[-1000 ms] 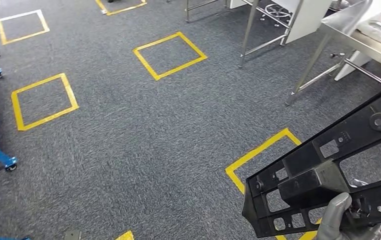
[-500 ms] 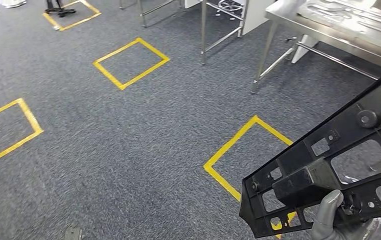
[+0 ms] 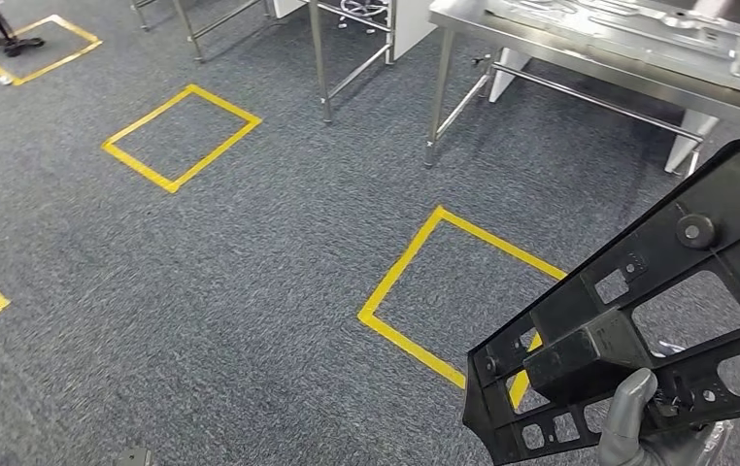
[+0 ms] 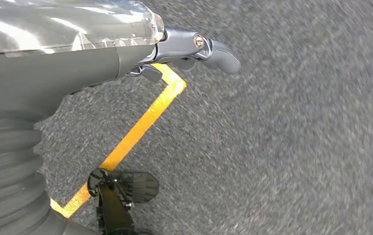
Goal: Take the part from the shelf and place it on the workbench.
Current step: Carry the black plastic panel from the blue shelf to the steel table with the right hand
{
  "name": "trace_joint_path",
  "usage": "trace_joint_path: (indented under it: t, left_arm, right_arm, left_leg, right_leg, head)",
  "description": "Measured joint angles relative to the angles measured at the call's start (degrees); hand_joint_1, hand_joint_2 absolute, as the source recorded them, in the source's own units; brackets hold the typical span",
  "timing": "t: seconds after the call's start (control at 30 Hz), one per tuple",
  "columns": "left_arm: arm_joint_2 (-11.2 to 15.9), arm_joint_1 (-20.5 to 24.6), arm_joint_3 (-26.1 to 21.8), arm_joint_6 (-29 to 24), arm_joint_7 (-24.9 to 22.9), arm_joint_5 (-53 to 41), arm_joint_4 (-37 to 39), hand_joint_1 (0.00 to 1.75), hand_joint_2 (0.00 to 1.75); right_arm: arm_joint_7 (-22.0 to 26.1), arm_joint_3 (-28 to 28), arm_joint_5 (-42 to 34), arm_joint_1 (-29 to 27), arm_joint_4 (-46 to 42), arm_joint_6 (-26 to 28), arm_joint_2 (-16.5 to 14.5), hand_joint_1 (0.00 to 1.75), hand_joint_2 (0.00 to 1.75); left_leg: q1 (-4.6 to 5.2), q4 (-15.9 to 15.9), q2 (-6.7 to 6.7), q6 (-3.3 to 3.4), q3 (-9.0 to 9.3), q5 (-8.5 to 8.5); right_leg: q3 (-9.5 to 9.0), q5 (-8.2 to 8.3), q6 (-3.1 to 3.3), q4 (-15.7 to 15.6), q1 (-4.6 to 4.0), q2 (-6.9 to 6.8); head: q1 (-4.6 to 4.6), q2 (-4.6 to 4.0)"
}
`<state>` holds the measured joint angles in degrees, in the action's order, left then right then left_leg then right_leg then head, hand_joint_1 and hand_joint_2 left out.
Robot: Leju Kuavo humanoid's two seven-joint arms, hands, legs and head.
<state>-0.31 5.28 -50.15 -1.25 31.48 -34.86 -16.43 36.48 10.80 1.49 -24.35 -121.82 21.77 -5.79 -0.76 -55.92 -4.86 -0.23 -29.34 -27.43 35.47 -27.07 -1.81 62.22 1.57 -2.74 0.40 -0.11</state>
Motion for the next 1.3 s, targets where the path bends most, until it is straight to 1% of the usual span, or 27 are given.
trace_joint_path:
  t: [0.07, 0.17, 0.23, 0.33, 0.37, 0.4, 0.43, 0.47, 0.5, 0.53, 0.57, 0.6, 0.63, 0.7, 0.77, 0.8, 0.87, 0.9, 0.93, 0.97, 1.0, 1.07, 1.1, 1.13, 1.2, 1.23, 1.3]
  left_arm:
    - [0.0, 0.0, -0.3, 0.0, 0.0, 0.0, 0.0, 0.0, 1.75]
    - [0.0, 0.2, -0.6, 0.0, 0.0, 0.1, 0.0, 0.0, 1.75]
    - [0.0, 0.3, -0.6, 0.0, 0.0, 0.1, 0.0, 0.0, 1.75]
    - [0.0, 0.3, -0.6, 0.1, 0.0, 0.1, 0.0, 0.0, 1.75]
    - [0.0, 0.3, -0.6, 0.1, 0.0, 0.1, 0.0, 0.0, 1.75]
    - [0.0, 0.3, -0.6, 0.1, 0.0, 0.1, 0.0, 0.0, 1.75]
    - [0.0, 0.3, -0.7, 0.1, 0.0, 0.1, 0.0, 0.0, 1.75]
    - [0.0, 0.1, -0.8, 0.1, 0.0, 0.2, 0.1, 0.0, 1.75]
    - [0.0, -0.1, -1.0, 0.2, -0.1, 0.4, 0.1, 0.0, 1.75]
    - [0.0, -0.2, -1.2, 0.4, -0.2, 0.7, 0.1, 0.0, 1.75]
    - [0.0, -0.3, -1.5, 0.5, -0.2, 1.0, 0.2, 0.0, 1.75]
    - [0.0, -0.2, -1.8, 0.7, -0.2, 1.2, 0.2, 0.0, 1.75]
    - [0.1, -0.1, -2.0, 0.7, -0.2, 1.2, 0.2, 0.0, 1.75]
    - [0.1, -0.2, -2.3, 0.8, -0.1, 1.3, 0.2, 0.0, 1.75]
    - [0.0, -0.4, -2.5, 0.8, 0.0, 1.3, 0.2, 0.0, 1.75]
    - [0.0, -0.5, -2.6, 0.9, 0.0, 1.2, 0.2, 0.0, 1.75]
    - [-0.1, -0.8, -2.8, 0.9, -0.1, 1.0, 0.2, 0.0, 1.75]
    - [-0.1, -0.9, -2.9, 0.9, -0.1, 0.9, 0.2, 0.0, 1.75]
    - [-0.1, -1.0, -3.1, 0.9, -0.1, 0.8, 0.2, 0.0, 1.75]
    - [-0.1, -1.1, -3.2, 0.9, -0.2, 0.7, 0.2, 0.0, 1.75]
    - [-0.2, -1.2, -3.3, 0.9, -0.2, 0.7, 0.3, 0.0, 1.75]
    - [-0.3, -1.2, -3.5, 0.8, -0.2, 0.6, 0.3, 0.0, 1.75]
    - [-0.3, -1.2, -3.6, 0.8, -0.3, 0.5, 0.4, 0.0, 1.75]
    - [-0.3, -1.2, -3.6, 0.7, -0.3, 0.5, 0.4, 0.0, 1.75]
    - [-0.3, -1.1, -3.7, 0.6, -0.4, 0.4, 0.4, 0.0, 1.75]
    - [-0.3, -1.1, -3.7, 0.6, -0.4, 0.3, 0.4, 0.0, 1.75]
    - [-0.4, -1.0, -3.7, 0.6, -0.4, 0.2, 0.4, 0.0, 1.75]
  right_arm:
    - [-0.2, 0.2, 0.0, 0.1, 0.0, 0.0, 0.1, 1.75, 1.75]
    - [-0.3, 0.3, 0.0, 0.1, 0.0, -0.1, 0.2, 1.75, 1.75]
    - [-0.3, 0.3, 0.0, 0.1, 0.0, -0.2, 0.2, 1.75, 1.75]
    - [-0.3, 0.3, 0.0, 0.1, 0.0, -0.2, 0.2, 1.75, 1.75]
    - [-0.3, 0.3, 0.0, 0.1, 0.0, -0.2, 0.2, 1.75, 1.75]
    - [-0.4, 0.4, 0.0, 0.1, 0.0, -0.2, 0.2, 1.75, 1.75]
    - [-0.4, 0.5, 0.0, 0.2, 0.0, -0.2, 0.2, 1.75, 1.75]
    - [-0.5, 0.7, 0.1, 0.2, 0.1, -0.1, 0.2, 1.75, 1.75]
    - [-0.8, 0.8, 0.4, 0.3, 0.1, 0.3, 0.3, 1.75, 1.75]
    - [-1.4, 0.8, 1.0, 0.3, 0.2, 0.8, 0.3, 1.75, 1.75]
    - [-1.9, 0.8, 1.6, 0.3, 0.3, 1.4, 0.3, 1.75, 1.75]
    - [-2.5, 0.8, 2.2, 0.3, 0.3, 1.9, 0.3, 1.75, 1.75]
    - [-2.8, 0.8, 2.6, 0.3, 0.4, 2.2, 0.3, 1.75, 1.75]
    - [-3.3, 0.8, 3.1, 0.3, 0.6, 2.6, 0.3, 1.75, 1.75]
    - [-3.8, 0.8, 3.6, 0.4, 0.8, 2.8, 0.3, 1.75, 1.75]
    - [-4.0, 0.9, 3.8, 0.5, 0.9, 2.8, 0.3, 1.75, 1.75]
    - [-4.4, 1.0, 4.1, 0.7, 1.1, 2.8, 0.3, 1.75, 1.75]
    - [-4.6, 1.1, 4.2, 0.7, 1.2, 2.8, 0.3, 1.75, 1.75]
    - [-4.7, 1.1, 4.3, 0.7, 1.4, 2.8, 0.3, 1.75, 1.75]
    - [-4.8, 1.2, 4.4, 0.7, 1.5, 2.8, 0.3, 1.75, 1.75]
    - [-4.9, 1.2, 4.5, 0.7, 1.6, 2.8, 0.3, 1.75, 1.75]
    - [-5.2, 1.3, 4.8, 0.8, 1.8, 2.8, 0.3, 1.75, 1.75]
    - [-5.3, 1.3, 5.0, 0.8, 1.9, 2.8, 0.3, 1.75, 1.75]
    - [-5.4, 1.4, 5.1, 0.9, 2.0, 2.9, 0.3, 1.75, 1.75]
    - [-5.5, 1.6, 5.2, 0.9, 2.1, 2.9, 0.3, 1.75, 1.75]
    - [-5.5, 1.6, 5.2, 0.8, 2.1, 2.9, 0.3, 1.75, 1.75]
    - [-5.6, 1.7, 5.4, 0.9, 2.1, 2.9, 0.3, 1.75, 1.75]
  left_leg:
    - [0.19, -0.5, -1.03, -0.82, 0.11, -0.62]
    - [0.08, -0.4, -2.45, -1.73, 0.79, -0.85]
    - [0.01, -0.4, -2.84, -1.95, 0.99, -0.89]
    - [-0.01, -0.4, -2.84, -2.01, 1.01, -0.94]
    - [-0.1, -0.8, -2.07, -2.14, 0.89, -1.36]
    - [-0.22, -2.2, -0.66, -2.26, 0.29, -2.5]
    - [-0.33, -4.7, 0.95, -2.38, -0.76, -4.13]
    - [-0.4, -8.9, 2.76, -2.33, -2.85, -5.84]
    - [-0.36, -10.7, 3.86, -2.0, -3.89, -5.87]
    - [-0.18, -10.1, 4.45, -1.48, -3.92, -4.65]
    - [0.05, -8.0, 4.96, -0.74, -3.28, -3.1]
    - [0.3, -3.9, 5.18, -0.12, -1.62, -1.45]
    - [0.57, -1.8, 5.33, 0.41, -0.88, -1.09]
    - [0.83, -0.3, 5.24, 1.19, -0.4, -1.06]
    - [0.7, 0.4, 5.13, 1.73, 0.31, -0.52]
    - [0.61, 0.6, 5.02, 1.88, 0.62, -0.35]
    - [0.58, 0.7, 4.63, 1.99, 0.89, -0.3]
    - [0.59, 0.6, 4.41, 1.96, 0.94, -0.42]
    - [0.58, 0.6, 4.24, 1.85, 1.05, -0.58]
    - [0.51, 0.6, 4.13, 1.69, 1.28, -0.81]
    - [0.41, 0.6, 4.05, 1.44, 1.67, -1.12]
    - [0.24, 0.5, 3.89, 0.82, 2.66, -1.93]
    - [0.23, 0.5, 3.8, 0.45, 3.03, -2.33]
    - [0.28, 0.4, 3.64, 0.07, 3.21, -2.75]
    - [0.41, 0.1, 3.36, -0.68, 3.71, -3.23]
    - [0.36, -0.3, 3.31, -0.98, 3.81, -3.38]
    - [0.16, -3.8, 3.69, -1.4, 2.46, -3.67]
  right_leg:
    - [-1.77, 0.58, 0.67, -3.3, -0.24, -1.07]
    - [-1.49, 0.56, 1.83, -3.2, -0.59, 0.54]
    - [-1.48, 0.66, 2.13, -3.3, -0.57, 0.99]
    - [-1.52, 0.7, 2.2, -3.3, -0.51, 1.07]
    - [-1.57, 0.78, 2.34, -3.4, -0.43, 1.29]
    - [-1.59, 0.89, 2.58, -3.5, -0.35, 1.66]
    - [-1.58, 1.01, 2.85, -3.6, -0.29, 2.17]
    - [-1.51, 1.12, 3.14, -3.6, -0.43, 3.29]
    - [-1.49, 1.17, 3.36, -3.6, -0.66, 4.5]
    - [-1.53, 1.18, 3.48, -3.6, -0.9, 5.63]
    - [-1.61, 1.14, 3.47, -3.6, -1.18, 6.66]
    - [-1.68, 1.07, 3.26, -3.6, -1.27, 7.06]
    - [-1.73, 1.07, 2.9, -3.7, -1.22, 7.25]
    - [-1.71, 1.75, 1.94, -3.3, -1.13, 7.25]
    - [-1.42, 1.58, 1.27, -2.1, -1.1, 6.11]
    - [-0.74, 0.38, 1.02, -0.6, -1.08, 5.27]
    - [2.39, -3.34, 0.48, 5.4, -0.92, 3.8]
    - [4.32, -4.9, 0.26, 8.8, -0.77, 3.53]
    - [5.73, -5.56, 0.04, 11.1, -0.59, 3.38]
    - [6.19, -5.08, -0.1, 11.5, -0.41, 3.25]
    - [5.45, -3.39, -0.28, 9.5, -0.23, 3.06]
    - [2.08, 0.79, -0.54, 2.2, -0.02, 2.36]
    - [0.76, 1.55, -0.28, -0.9, -0.11, 1.96]
    - [0.09, 1.76, 0.2, -2.5, -0.26, 1.67]
    - [-0.12, 0.89, 1.61, -2.9, -0.56, 1.71]
    - [-0.46, 1.02, 2.14, -2.9, -0.54, 1.92]
    - [-1.44, 0.52, 2.99, -3.0, -0.5, 2.21]
  head:
    - [-0.07, 0.0]
    - [-0.08, 0.01]
    - [-0.07, 0.01]
    - [-0.07, 0.0]
    - [-0.09, 0.0]
    - [-0.14, 0.0]
    - [-0.2, 0.01]
    - [-0.26, 0.01]
    - [-0.31, 0.01]
    - [-0.32, 0.0]
    - [-0.29, 0.0]
    - [-0.29, 0.0]
    - [-0.28, 0.0]
    - [-0.27, 0.01]
    - [-0.18, 0.0]
    - [-0.04, -0.01]
    - [0.21, -0.02]
    - [0.24, -0.01]
    - [0.23, 0.0]
    - [0.24, 0.0]
    - [0.24, 0.0]
    - [0.28, 0.0]
    - [0.38, 0.0]
    - [0.46, 0.0]
    - [0.5, 0.0]
    - [0.43, 0.0]
    - [0.33, 0.0]
